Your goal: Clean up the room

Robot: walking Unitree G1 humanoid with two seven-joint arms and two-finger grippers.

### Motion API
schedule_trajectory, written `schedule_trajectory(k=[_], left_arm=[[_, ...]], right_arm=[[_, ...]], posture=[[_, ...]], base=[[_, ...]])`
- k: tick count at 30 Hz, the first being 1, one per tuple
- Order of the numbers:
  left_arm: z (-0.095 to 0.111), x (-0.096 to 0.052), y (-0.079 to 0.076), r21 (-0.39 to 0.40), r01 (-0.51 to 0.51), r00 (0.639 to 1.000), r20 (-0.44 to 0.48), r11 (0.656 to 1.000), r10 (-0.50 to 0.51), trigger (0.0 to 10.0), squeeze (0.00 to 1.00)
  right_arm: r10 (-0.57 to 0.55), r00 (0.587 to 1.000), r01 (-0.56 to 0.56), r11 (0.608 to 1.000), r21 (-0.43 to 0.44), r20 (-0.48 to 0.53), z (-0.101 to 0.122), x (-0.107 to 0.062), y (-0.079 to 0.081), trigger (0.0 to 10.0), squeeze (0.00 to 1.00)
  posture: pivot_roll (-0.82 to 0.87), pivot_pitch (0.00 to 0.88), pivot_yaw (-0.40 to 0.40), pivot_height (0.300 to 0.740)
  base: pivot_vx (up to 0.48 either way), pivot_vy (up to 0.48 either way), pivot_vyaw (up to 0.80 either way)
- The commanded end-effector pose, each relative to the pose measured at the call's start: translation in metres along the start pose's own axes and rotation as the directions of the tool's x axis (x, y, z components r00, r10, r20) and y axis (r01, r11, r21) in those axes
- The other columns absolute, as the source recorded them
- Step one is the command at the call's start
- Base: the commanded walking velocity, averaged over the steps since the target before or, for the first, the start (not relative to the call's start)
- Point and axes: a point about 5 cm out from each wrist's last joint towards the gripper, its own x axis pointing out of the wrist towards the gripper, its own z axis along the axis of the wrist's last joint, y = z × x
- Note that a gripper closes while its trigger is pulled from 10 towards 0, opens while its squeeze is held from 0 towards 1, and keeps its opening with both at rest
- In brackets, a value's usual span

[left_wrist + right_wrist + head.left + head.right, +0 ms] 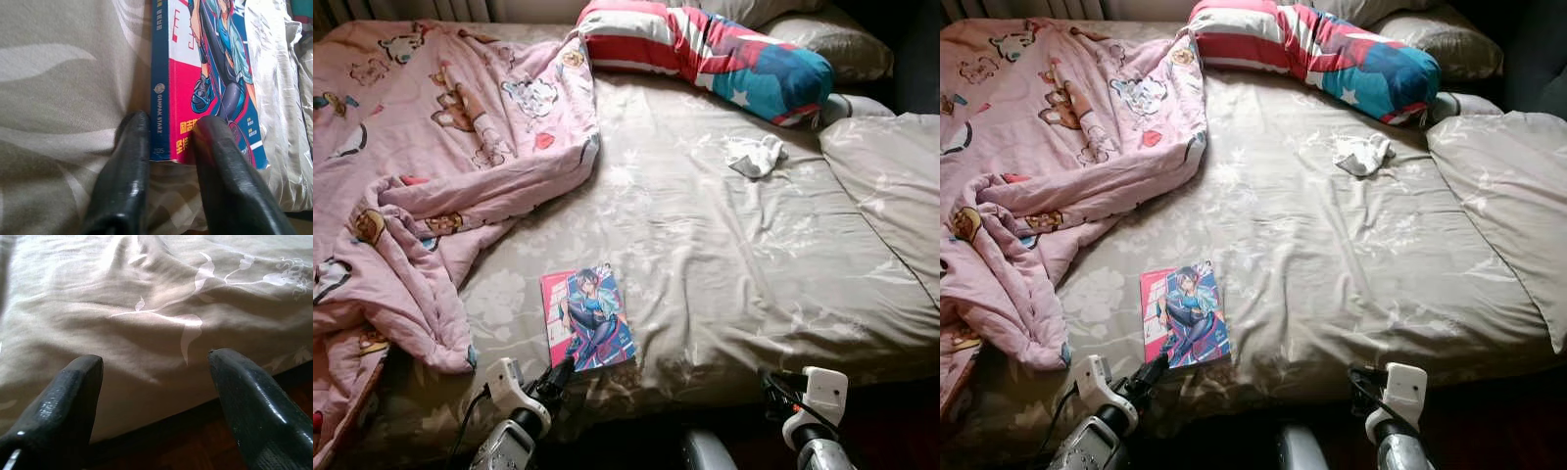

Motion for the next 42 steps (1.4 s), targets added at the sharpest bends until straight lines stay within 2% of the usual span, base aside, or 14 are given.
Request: schedule_trajectory(k=[1,15,20,42], left_arm=[[-0.029,-0.005,-0.004,-0.018,0.014,0.994,-0.106,1.000,-0.015,0.0,0.00],[-0.016,0.002,-0.011,-0.012,0.052,0.998,-0.039,0.999,-0.052,0.0,0.00],[0.007,0.005,-0.017,0.025,0.093,0.993,0.067,0.995,-0.095,0.0,0.00],[0.007,0.005,-0.017,0.025,0.093,0.993,0.067,0.995,-0.095,0.0,0.00]], right_arm=[[-0.024,0.999,0.024,1.000,-0.005,-0.035,-0.009,-0.005,-0.009,10.0,0.00],[-0.019,0.998,0.019,1.000,-0.002,-0.051,-0.012,-0.003,-0.008,10.0,0.00],[-0.020,0.998,0.020,1.000,-0.001,-0.056,-0.013,-0.002,-0.006,10.0,0.00],[-0.020,0.998,0.020,1.000,-0.001,-0.056,-0.013,-0.002,-0.006,10.0,0.00]], posture=[[-0.09,0.294,-0.149,0.587],[-0.08,0.287,-0.147,0.587],[-0.07,0.273,-0.143,0.587],[-0.07,0.273,-0.143,0.587]], base=[[0.000,0.000,0.00],[0.000,0.000,0.00],[0.000,0.000,0.00],[0.000,0.000,0.00]])
